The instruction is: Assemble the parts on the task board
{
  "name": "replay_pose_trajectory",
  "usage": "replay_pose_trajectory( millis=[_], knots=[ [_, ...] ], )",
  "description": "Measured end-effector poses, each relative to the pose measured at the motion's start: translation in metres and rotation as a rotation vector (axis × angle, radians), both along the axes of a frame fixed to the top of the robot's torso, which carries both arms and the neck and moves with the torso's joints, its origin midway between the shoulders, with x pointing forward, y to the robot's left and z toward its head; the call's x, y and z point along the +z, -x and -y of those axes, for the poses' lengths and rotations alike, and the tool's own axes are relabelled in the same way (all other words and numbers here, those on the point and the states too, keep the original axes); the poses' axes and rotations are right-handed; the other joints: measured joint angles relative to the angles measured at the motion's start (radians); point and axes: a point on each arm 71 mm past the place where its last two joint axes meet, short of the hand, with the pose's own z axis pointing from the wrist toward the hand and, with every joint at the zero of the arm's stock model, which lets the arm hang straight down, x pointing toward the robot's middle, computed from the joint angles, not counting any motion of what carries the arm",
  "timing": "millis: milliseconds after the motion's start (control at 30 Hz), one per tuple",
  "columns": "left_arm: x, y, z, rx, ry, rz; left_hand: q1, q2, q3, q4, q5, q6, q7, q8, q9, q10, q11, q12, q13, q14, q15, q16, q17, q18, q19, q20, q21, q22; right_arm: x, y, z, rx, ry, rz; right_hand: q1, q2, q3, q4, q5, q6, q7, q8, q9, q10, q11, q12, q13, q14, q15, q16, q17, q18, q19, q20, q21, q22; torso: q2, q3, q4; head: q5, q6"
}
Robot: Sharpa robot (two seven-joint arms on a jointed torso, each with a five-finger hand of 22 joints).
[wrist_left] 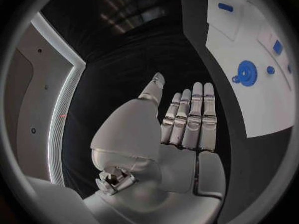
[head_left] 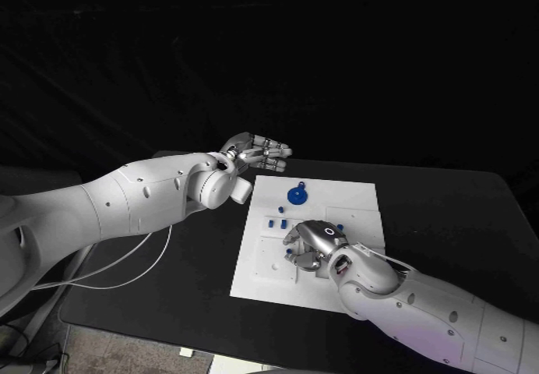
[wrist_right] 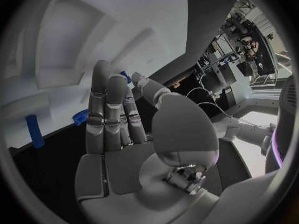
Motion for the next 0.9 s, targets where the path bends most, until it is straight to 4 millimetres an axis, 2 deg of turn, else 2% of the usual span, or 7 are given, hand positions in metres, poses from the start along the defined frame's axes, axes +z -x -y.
replay_pose_trajectory(
  millis=[100, 233, 333, 467, 633, 767, 900],
  knots=[
    [0.000, 0.000, 0.000, -0.001, -0.001, -0.002, 0.000, 0.000, 0.000, 0.000, 0.000, 0.000, 0.000, 0.000, 0.000, 0.000, 0.000, 0.000, 0.000, 0.000, 0.000, 0.000, 0.000, 0.000, 0.000, 0.000, 0.000, 0.000, 0.001, 0.001, 0.001, -0.007, -0.024, -0.005, 0.035, 0.002, -0.120, 0.040, -0.020, -0.032, -0.014, 0.000, 0.000, -0.017, 0.005, 0.001, 0.000, -0.001, 0.001, 0.000, -0.001, 0.007, -0.002, 0.002, -0.024, -0.023, 0.000, 0.0006, -0.0001, -0.001, 0.000],
    [0.000, 0.000, -0.001, -0.001, -0.001, -0.005, 0.000, 0.000, 0.000, 0.000, 0.000, 0.000, 0.000, 0.000, 0.000, 0.000, 0.000, 0.000, 0.000, 0.000, 0.000, 0.000, 0.000, 0.000, 0.000, 0.000, 0.000, 0.000, 0.005, 0.003, 0.003, -0.009, -0.058, -0.012, 0.056, 0.003, -0.174, 0.074, -0.020, -0.044, -0.016, 0.000, 0.000, -0.017, 0.005, 0.001, 0.000, -0.001, 0.001, 0.000, -0.002, 0.008, -0.002, 0.002, -0.036, -0.043, 0.000, 0.0006, -0.0006, -0.003, 0.001],
    [0.000, 0.000, -0.002, -0.001, -0.002, -0.005, 0.000, 0.000, 0.003, 0.003, 0.000, 0.000, 0.000, 0.000, 0.000, 0.000, 0.000, 0.000, 0.000, 0.000, 0.000, 0.000, 0.000, 0.000, 0.000, 0.000, 0.000, 0.000, 0.009, 0.006, 0.007, -0.010, -0.084, -0.018, 0.068, 0.015, -0.176, 0.076, -0.020, -0.042, -0.010, 0.000, 0.000, 0.003, -0.002, 0.007, 0.000, -0.002, 0.001, 0.000, -0.002, 0.008, -0.002, 0.002, -0.036, -0.048, 0.000, 0.0006, -0.0012, -0.007, 0.003],
    [0.000, 0.000, -0.005, 0.004, -0.003, -0.005, 0.000, 0.000, 0.003, 0.003, 0.000, 0.002, -0.002, 0.000, 0.000, 0.000, 0.000, 0.000, 0.000, 0.000, 0.000, 0.000, 0.000, 0.000, 0.000, 0.000, 0.000, 0.000, 0.022, 0.004, 0.017, -0.015, -0.114, -0.018, 0.061, 0.027, -0.108, 0.042, -0.020, -0.025, 0.010, 0.000, 0.000, 0.067, -0.016, 0.011, 0.000, 0.007, -0.007, 0.014, 0.010, 0.008, 0.001, -0.001, 0.013, -0.025, -0.001, 0.0006, -0.0033, -0.014, 0.010],
    [0.000, 0.000, -0.011, 0.008, -0.002, -0.002, 0.000, 0.000, 0.003, 0.003, 0.000, 0.031, -0.005, 0.005, 0.000, 0.004, -0.004, 0.000, 0.000, 0.000, 0.000, 0.000, 0.000, 0.000, 0.000, 0.000, 0.000, 0.000, 0.046, -0.006, 0.037, -0.035, -0.125, -0.015, 0.032, 0.029, -0.049, 0.007, -0.020, -0.025, 0.013, 0.000, 0.000, 0.071, -0.018, 0.008, 0.000, 0.007, -0.007, 0.019, 0.019, 0.008, 0.000, -0.005, 0.032, -0.004, -0.001, 0.0023, -0.0068, -0.026, 0.019],
    [0.000, 0.002, -0.013, 0.007, 0.000, 0.001, 0.000, 0.000, 0.004, 0.004, 0.000, 0.031, -0.005, 0.005, 0.000, 0.009, -0.002, 0.000, 0.000, 0.000, 0.000, 0.000, 0.000, 0.000, 0.000, 0.000, 0.000, 0.000, 0.064, -0.016, 0.054, -0.052, -0.112, -0.020, 0.032, 0.029, -0.067, -0.001, -0.020, -0.055, 0.020, 0.000, 0.000, 0.030, -0.005, 0.008, 0.000, 0.006, -0.006, 0.019, 0.019, 0.008, 0.000, -0.005, 0.032, -0.002, -0.002, 0.0024, -0.0109, -0.030, 0.024],
    [0.001, 0.004, -0.016, 0.007, 0.004, 0.004, 0.000, 0.000, 0.005, 0.005, 0.000, 0.040, -0.007, 0.005, 0.000, 0.013, -0.005, 0.000, 0.000, 0.000, 0.000, 0.000, 0.000, 0.000, 0.000, 0.000, 0.000, 0.000, 0.077, -0.026, 0.066, -0.071, -0.080, -0.028, 0.047, 0.020, -0.120, 0.021, -0.020, -0.087, 0.019, 0.000, -0.001, -0.017, 0.005, 0.008, 0.000, 0.001, -0.001, 0.019, 0.018, 0.007, -0.001, -0.002, 0.029, -0.009, -0.004, 0.0031, -0.0168, -0.033, 0.030]
  ],
)
